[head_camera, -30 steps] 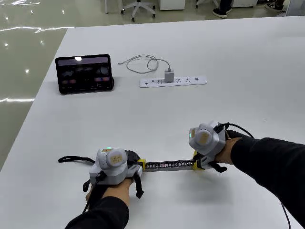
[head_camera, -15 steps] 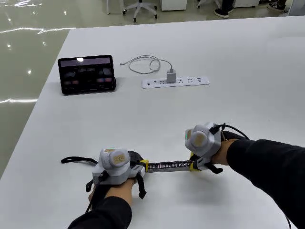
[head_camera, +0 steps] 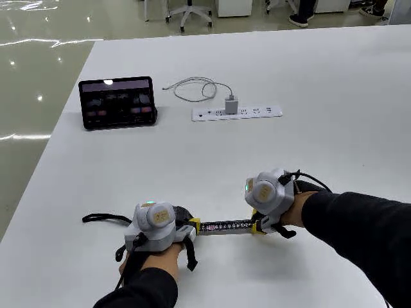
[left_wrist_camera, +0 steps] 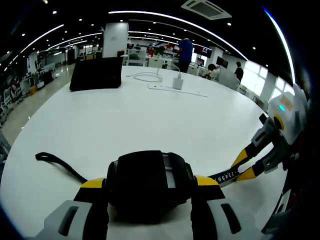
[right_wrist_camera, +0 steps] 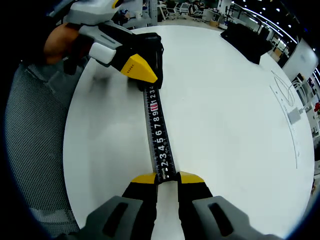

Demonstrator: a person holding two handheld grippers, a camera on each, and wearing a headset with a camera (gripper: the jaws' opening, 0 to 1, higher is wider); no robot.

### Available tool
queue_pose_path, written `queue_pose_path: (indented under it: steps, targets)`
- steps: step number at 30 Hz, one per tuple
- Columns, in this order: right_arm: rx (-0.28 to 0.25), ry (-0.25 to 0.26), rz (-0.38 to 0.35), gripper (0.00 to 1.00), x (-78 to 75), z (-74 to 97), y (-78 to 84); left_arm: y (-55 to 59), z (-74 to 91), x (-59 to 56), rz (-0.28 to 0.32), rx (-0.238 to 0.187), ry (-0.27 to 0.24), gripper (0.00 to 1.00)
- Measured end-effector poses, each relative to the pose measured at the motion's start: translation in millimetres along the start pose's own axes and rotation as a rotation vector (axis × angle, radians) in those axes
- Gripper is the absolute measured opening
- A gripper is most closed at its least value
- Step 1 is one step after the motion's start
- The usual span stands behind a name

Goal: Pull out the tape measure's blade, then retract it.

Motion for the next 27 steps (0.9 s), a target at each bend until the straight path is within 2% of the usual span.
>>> queue_pose_path:
  steps: [23,27]
  targets:
    - [-0.061,0.001,-0.027,0.10,4.0,-8.3,-12.5,-0.4,-0.3,0.5,0.004,0.000,0.000,0.63]
    - [-0.086,-0.001,-0.038,0.11,4.3,-9.2,-14.1,-0.3,0.0,0.5,0.006,0.000,0.004,0.62]
Point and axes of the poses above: the centre of the closed fingertips' face, and the gripper's own axes: z roughly backward along the fingers, x roughly to its left, y roughly out of its underside, the point moved 2 cm from there along z, roughly backward along the fingers, and after that the axes turned 13 degrees about -y, right-handed, at the moved point
